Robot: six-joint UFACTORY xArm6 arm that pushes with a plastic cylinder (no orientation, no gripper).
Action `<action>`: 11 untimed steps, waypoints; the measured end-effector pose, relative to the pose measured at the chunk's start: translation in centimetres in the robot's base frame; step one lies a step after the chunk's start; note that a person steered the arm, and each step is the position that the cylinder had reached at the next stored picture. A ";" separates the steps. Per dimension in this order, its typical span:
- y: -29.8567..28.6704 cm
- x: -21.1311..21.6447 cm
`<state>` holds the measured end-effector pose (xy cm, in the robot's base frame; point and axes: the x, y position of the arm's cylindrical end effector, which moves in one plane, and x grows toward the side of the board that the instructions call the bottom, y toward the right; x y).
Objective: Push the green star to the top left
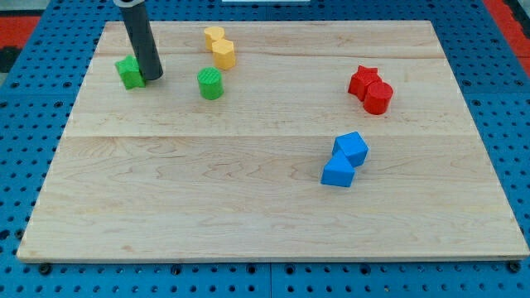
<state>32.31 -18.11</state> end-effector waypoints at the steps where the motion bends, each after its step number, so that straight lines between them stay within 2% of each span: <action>1: 0.0 0.7; 2: -0.1 4.8; 4: -2.5 5.0; 5: -2.5 3.9; 8: -2.5 -3.0; 11: -2.9 -3.8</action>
<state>28.51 -20.99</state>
